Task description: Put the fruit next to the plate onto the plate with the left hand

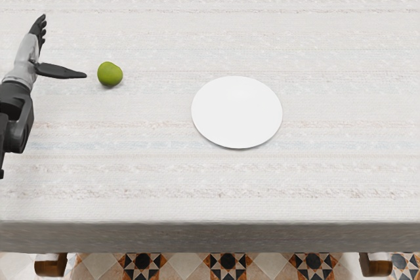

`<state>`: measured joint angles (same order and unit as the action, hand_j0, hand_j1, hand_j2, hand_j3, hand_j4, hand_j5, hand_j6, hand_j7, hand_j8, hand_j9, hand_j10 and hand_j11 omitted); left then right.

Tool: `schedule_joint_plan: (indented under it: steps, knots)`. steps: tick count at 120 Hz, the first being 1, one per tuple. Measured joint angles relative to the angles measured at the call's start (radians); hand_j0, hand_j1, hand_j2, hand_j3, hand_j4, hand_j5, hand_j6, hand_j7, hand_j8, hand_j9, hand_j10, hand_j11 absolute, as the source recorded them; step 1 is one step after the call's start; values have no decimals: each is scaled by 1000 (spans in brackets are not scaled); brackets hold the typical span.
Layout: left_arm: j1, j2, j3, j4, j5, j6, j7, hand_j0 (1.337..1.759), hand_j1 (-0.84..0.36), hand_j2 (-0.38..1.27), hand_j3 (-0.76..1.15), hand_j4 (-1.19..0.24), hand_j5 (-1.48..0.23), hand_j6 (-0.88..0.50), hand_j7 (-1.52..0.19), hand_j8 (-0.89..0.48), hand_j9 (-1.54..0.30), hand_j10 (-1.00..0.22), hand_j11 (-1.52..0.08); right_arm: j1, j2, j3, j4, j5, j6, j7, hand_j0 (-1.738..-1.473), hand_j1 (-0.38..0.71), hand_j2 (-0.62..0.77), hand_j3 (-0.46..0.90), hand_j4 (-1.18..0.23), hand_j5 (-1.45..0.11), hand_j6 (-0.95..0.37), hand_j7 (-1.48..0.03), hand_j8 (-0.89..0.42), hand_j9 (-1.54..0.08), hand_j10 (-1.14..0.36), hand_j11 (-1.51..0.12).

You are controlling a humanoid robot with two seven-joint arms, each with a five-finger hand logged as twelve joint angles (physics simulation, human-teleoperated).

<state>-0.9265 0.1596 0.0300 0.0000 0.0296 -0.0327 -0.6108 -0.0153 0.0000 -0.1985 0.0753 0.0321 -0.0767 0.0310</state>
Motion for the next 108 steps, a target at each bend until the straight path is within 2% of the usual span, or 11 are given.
schedule_joint_plan:
  steps: [17, 23, 39, 54, 71, 108]
  knots:
    - [-16, -1, 24, 0, 32, 2, 0, 1658, 323, 2, 0, -14, -25, -13, -25, -13, -26, -15, -26, 1, 0, 0, 2, 1, 0, 0, -1658, -349, 0, 0, -1, 0, -1, 0, 0, 0, 0, 0]
    - [-44, 0, 110, 0, 62, 4, 0, 1658, 323, 2, 0, -13, -25, -12, -26, -13, -26, -15, -26, 2, 0, 0, 2, 1, 0, 0, -1658, -349, 0, 0, -1, 0, -1, 0, 0, 0, 0, 0]
    - [-117, 2, 447, 0, 141, 8, 0, 1658, 323, 4, 0, -18, -27, -17, -27, -18, -27, -19, -27, 6, 0, 0, 3, 0, 0, 0, -1658, -349, 0, 0, 0, 0, -1, 0, 0, 0, 0, 0]
    - [-172, -7, 598, 0, 297, 9, 0, 1658, 323, 4, 0, -22, -28, -22, -28, -21, -28, -21, -28, 11, 0, 0, 3, 0, 0, 0, -1658, -349, 0, 0, 0, 0, -1, 0, -1, 0, 0, 0]
    - [-213, -18, 787, 0, 366, 19, 0, 1658, 320, 6, 0, -28, -33, -29, -33, -28, -33, -27, -33, 13, 0, 0, 3, 0, 0, 0, -1658, -349, 0, 0, 0, 0, -1, 0, 0, 0, 0, 0]
    - [-232, -58, 987, 0, 393, 45, 0, 1658, 127, 39, 0, -191, -243, -191, -242, -191, -242, -189, -242, 15, 0, -1, 3, 0, 0, 0, -1658, -349, 0, 0, -1, 0, -1, 0, -1, 0, 0, 0]
